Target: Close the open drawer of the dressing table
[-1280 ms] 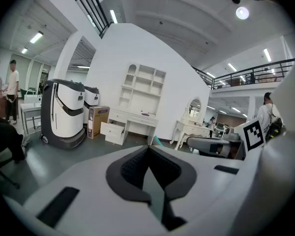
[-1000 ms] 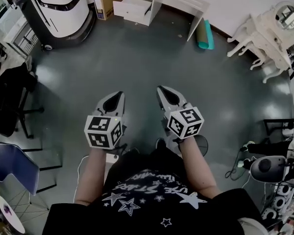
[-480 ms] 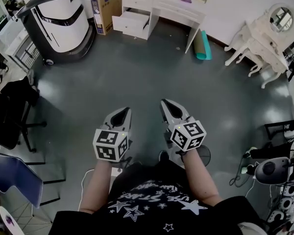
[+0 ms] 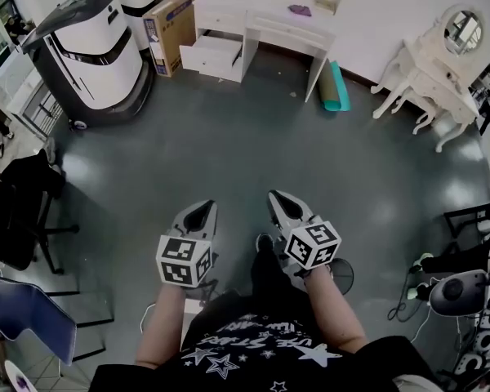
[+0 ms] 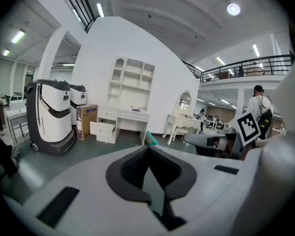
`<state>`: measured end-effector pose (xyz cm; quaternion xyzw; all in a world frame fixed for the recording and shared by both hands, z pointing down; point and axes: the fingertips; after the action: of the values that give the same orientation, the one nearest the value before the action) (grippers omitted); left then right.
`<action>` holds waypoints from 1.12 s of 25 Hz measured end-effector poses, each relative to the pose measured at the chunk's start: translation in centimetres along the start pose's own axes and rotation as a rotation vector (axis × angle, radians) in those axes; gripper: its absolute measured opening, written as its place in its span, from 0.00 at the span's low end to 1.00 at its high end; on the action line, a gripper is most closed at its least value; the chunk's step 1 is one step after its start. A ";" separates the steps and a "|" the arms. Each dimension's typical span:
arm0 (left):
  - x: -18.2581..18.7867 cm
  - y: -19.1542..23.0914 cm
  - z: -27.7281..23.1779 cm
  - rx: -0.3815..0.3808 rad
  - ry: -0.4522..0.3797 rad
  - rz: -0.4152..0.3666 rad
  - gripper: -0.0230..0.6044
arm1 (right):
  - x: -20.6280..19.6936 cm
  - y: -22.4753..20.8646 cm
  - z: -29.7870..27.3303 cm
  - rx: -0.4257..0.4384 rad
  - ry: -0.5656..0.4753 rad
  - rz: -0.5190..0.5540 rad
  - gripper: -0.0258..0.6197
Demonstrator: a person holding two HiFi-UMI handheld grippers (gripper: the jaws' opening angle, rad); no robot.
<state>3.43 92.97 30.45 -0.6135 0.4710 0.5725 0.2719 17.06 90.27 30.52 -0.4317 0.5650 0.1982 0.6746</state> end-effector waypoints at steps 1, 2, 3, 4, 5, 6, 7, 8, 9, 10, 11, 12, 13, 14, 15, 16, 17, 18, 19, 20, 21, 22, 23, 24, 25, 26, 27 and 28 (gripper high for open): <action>0.1 0.2 -0.7 0.006 0.004 -0.003 0.05 | -0.2 -0.3 -0.8 0.017 0.011 0.003 0.04; 0.2 0.5 -1.5 0.013 0.008 -0.005 0.05 | -0.3 -0.7 -1.6 0.035 0.020 0.002 0.04; 0.3 0.8 -2.4 0.021 0.011 -0.008 0.05 | -0.2 -1.2 -2.6 0.051 0.028 0.000 0.04; 0.5 1.1 -3.3 0.031 0.014 -0.009 0.05 | -0.2 -1.9 -3.6 0.065 0.036 -0.004 0.04; 0.8 1.5 -4.4 0.042 0.017 -0.011 0.05 | 0.0 -2.6 -4.8 0.076 0.043 -0.006 0.04; 1.0 2.0 -5.5 0.054 0.020 -0.012 0.05 | 0.2 -3.4 -6.0 0.087 0.051 -0.007 0.04; 1.4 2.4 -6.6 0.063 0.021 -0.013 0.05 | 0.5 -4.2 -7.3 0.100 0.057 -0.006 0.04; 1.7 2.7 -7.6 0.072 0.021 -0.012 0.05 | 0.9 -5.0 -8.5 0.113 0.061 -0.003 0.04; 2.0 3.1 -8.7 0.081 0.021 -0.010 0.05 | 1.4 -5.7 -9.7 0.126 0.062 -0.001 0.04; 2.3 3.6 -9.8 0.092 0.021 -0.006 0.05 | 2.0 -6.5 -10.9 0.137 0.061 0.001 0.04; 2.6 4.0 -10.9 0.104 0.021 0.000 0.05 | 2.6 -7.3 -12.0 0.144 0.057 0.000 0.04; 2.9 4.4 -12.1 0.115 0.021 0.006 0.05 | 3.3 -8.2 -13.0 0.149 0.052 -0.001 0.04; 3.3 4.6 -13.2 0.124 0.020 0.011 0.05 | 3.8 -9.2 -13.9 0.152 0.049 -0.004 0.04; 3.6 4.8 -14.4 0.131 0.018 0.014 0.05 | 4.3 -10.1 -14.7 0.155 0.048 -0.006 0.04; 4.0 4.9 -15.4 0.137 0.015 0.014 0.05 | 4.6 -11.1 -15.4 0.157 0.050 -0.008 0.04; 4.3 5.0 -16.5 0.142 0.012 0.013 0.05 | 4.8 -12.0 -16.0 0.158 0.055 -0.009 0.04; 4.6 5.1 -17.4 0.146 0.010 0.012 0.05 | 5.0 -12.9 -16.5 0.159 0.060 -0.008 0.04; 4.8 5.2 -18.4 0.149 0.008 0.012 0.05 | 5.1 -13.7 -17.0 0.160 0.063 -0.007 0.04; 5.0 5.3 -19.3 0.150 0.007 0.013 0.05 | 5.3 -14.6 -17.5 0.160 0.064 -0.006 0.04; 5.1 5.5 -20.2 0.152 0.007 0.015 0.05 | 5.5 -15.4 -17.9 0.160 0.062 -0.006 0.04; 5.1 5.6 -21.2 0.154 0.009 0.017 0.05 | 5.8 -16.3 -18.3 0.159 0.060 -0.007 0.04; 5.2 5.7 -22.1 0.156 0.010 0.018 0.05 | 6.1 -17.3 -18.6 0.157 0.056 -0.009 0.04; 5.4 5.8 -23.1 0.159 0.010 0.018 0.05 | 6.4 -18.3 -19.0 0.152 0.053 -0.013 0.04; 5.6 5.8 -24.1 0.160 0.007 0.017 0.05 | 6.8 -19.3 -19.2 0.146 0.050 -0.019 0.04; 5.8 5.8 -25.1 0.161 0.003 0.015 0.05 | 7.1 -20.3 -19.4 0.138 0.046 -0.027 0.04; 6.1 5.7 -26.0 0.161 -0.002 0.014 0.05 | 7.4 -21.2 -19.6 0.131 0.042 -0.038 0.04; 6.4 5.6 -26.7 0.161 -0.006 0.015 0.05 | 7.7 -22.0 -19.7 0.123 0.038 -0.049 0.04; 6.6 5.6 -27.3 0.160 -0.008 0.017 0.05 | 7.9 -22.6 -19.7 0.115 0.034 -0.060 0.04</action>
<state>9.99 65.08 30.65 -0.5835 0.5193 0.5379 0.3171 24.74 60.21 31.47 -0.4122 0.5736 0.1378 0.6943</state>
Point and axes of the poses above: the fingertips, and each gripper's own axes: z backward along the fingers, y to its left, x out of its top, and after that the axes turned 11 degrees about -y, right-handed
